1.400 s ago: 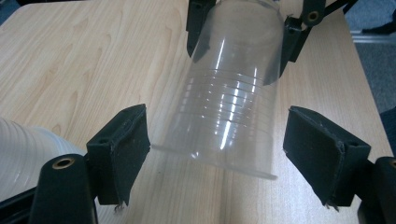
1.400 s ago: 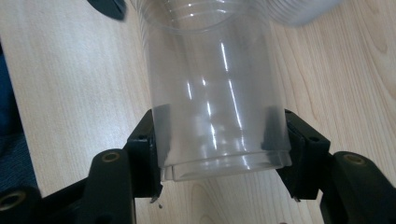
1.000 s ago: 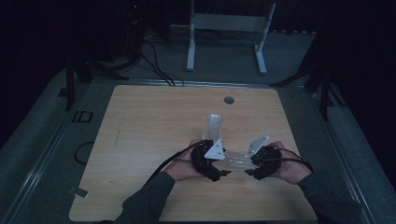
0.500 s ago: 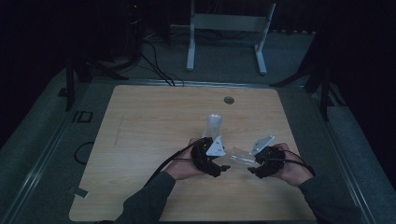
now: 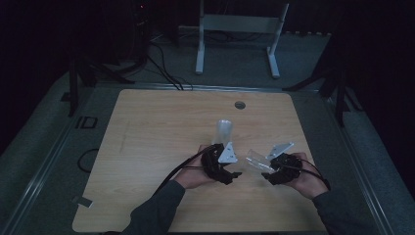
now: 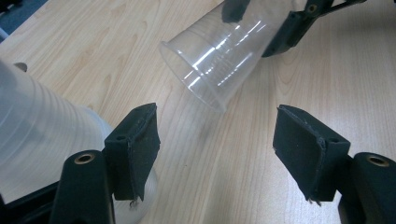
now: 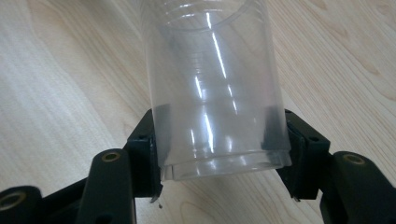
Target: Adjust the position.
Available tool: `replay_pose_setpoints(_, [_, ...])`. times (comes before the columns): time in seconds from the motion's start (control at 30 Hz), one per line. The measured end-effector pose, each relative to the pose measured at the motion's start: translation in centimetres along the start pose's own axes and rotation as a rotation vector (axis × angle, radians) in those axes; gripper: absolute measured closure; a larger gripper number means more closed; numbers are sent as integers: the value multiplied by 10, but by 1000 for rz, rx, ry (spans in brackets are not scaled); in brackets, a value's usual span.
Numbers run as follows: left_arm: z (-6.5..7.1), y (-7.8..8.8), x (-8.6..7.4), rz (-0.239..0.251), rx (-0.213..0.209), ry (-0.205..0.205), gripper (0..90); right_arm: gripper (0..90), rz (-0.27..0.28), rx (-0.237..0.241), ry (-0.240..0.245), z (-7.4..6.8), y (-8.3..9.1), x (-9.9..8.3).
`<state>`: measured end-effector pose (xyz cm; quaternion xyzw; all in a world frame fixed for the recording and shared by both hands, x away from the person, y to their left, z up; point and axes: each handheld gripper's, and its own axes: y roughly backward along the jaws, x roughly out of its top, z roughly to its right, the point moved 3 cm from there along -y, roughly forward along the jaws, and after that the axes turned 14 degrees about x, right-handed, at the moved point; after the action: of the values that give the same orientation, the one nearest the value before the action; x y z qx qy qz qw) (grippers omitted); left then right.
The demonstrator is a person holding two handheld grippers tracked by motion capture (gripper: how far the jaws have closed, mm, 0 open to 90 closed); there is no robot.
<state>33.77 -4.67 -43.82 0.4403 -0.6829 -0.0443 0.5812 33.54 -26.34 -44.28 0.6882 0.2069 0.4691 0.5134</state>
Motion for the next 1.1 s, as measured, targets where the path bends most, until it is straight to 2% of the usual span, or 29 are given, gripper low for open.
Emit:
replay_pose_setpoints(0.1, [0,-2,1,-9,11,-9,320,416,7,-18,-17,2,0,0])
replay_pose_setpoints(0.43, [0,-4,5,-1,25,35,329,415,63,-54,-92,4,-3,-2])
replay_pose_setpoints(0.7, [2,-6,8,9,30,52,329,415,128,-84,-156,3,-3,-6])
replay_pose_setpoints(0.83, [3,-7,9,8,36,54,329,415,150,-81,-176,3,-3,-9])
replay_pose_setpoints(1.1, [2,-8,13,22,42,89,329,416,189,-113,-228,3,-2,-12])
